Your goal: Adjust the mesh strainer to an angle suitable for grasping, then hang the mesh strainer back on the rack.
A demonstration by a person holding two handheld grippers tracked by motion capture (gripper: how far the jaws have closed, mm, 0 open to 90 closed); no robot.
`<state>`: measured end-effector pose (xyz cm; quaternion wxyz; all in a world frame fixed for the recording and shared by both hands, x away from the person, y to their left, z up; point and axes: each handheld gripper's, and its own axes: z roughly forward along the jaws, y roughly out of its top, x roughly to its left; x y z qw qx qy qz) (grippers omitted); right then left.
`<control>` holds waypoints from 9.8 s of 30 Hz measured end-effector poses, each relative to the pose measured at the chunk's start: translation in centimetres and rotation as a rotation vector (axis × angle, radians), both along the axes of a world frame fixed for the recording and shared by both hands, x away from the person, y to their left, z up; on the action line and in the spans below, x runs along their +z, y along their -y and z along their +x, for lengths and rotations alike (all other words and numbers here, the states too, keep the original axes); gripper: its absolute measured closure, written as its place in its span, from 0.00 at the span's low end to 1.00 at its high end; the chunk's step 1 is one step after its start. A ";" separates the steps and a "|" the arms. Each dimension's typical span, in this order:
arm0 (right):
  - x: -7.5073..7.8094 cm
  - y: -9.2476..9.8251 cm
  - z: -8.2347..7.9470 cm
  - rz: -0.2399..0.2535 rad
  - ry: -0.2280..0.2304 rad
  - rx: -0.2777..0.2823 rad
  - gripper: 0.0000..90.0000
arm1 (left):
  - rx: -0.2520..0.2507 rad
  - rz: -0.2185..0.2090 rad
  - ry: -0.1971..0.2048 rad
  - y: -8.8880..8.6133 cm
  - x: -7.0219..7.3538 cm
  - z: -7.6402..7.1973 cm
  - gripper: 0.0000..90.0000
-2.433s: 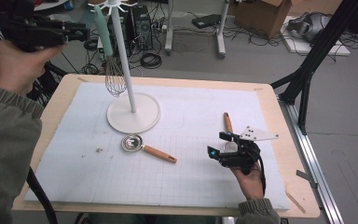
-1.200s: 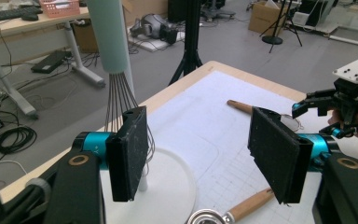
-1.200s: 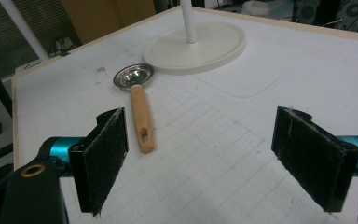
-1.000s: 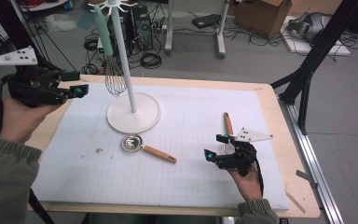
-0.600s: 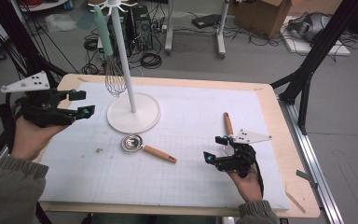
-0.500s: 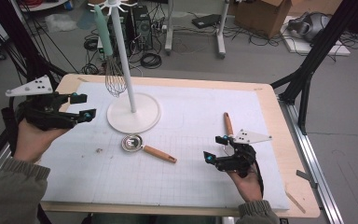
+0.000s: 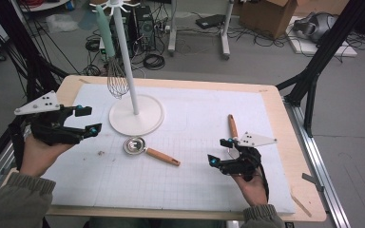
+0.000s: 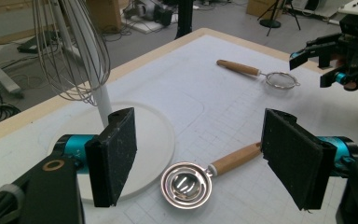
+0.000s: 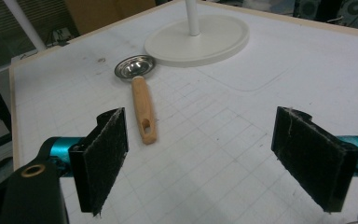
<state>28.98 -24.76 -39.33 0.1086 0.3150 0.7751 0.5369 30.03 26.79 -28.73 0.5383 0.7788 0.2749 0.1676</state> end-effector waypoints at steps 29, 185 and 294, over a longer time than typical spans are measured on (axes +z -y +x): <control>0.7 1.4 0.3 -0.025 -0.011 -0.040 0.21 | 0.006 0.020 -0.004 0.3 -4.3 -1.9 0.28; -3.6 1.5 12.9 -0.355 -0.274 -0.139 0.99 | 0.027 -0.005 -0.009 -0.5 -8.2 -1.8 0.29; -2.6 0.2 11.2 -0.383 -0.235 0.004 0.46 | 0.035 0.044 0.002 -0.5 -8.7 -2.2 0.29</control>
